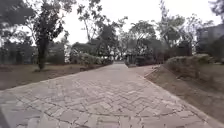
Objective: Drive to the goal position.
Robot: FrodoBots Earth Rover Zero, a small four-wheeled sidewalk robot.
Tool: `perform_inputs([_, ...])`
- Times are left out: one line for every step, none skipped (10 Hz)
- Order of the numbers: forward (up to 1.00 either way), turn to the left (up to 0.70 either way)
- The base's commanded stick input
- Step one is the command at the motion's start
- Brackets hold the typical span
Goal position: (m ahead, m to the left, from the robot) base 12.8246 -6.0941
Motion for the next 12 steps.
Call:
perform_inputs([0.70, 0.00])
perform_inputs([0.70, 0.00])
perform_inputs([0.70, 0.00])
perform_inputs([0.70, 0.00])
perform_inputs([0.70, 0.00])
perform_inputs([0.70, 0.00])
perform_inputs([0.70, 0.00])
perform_inputs([0.70, 0.02])
perform_inputs([0.70, 0.01])
perform_inputs([0.70, 0.00])
perform_inputs([0.70, 0.00])
perform_inputs([0.70, 0.00])
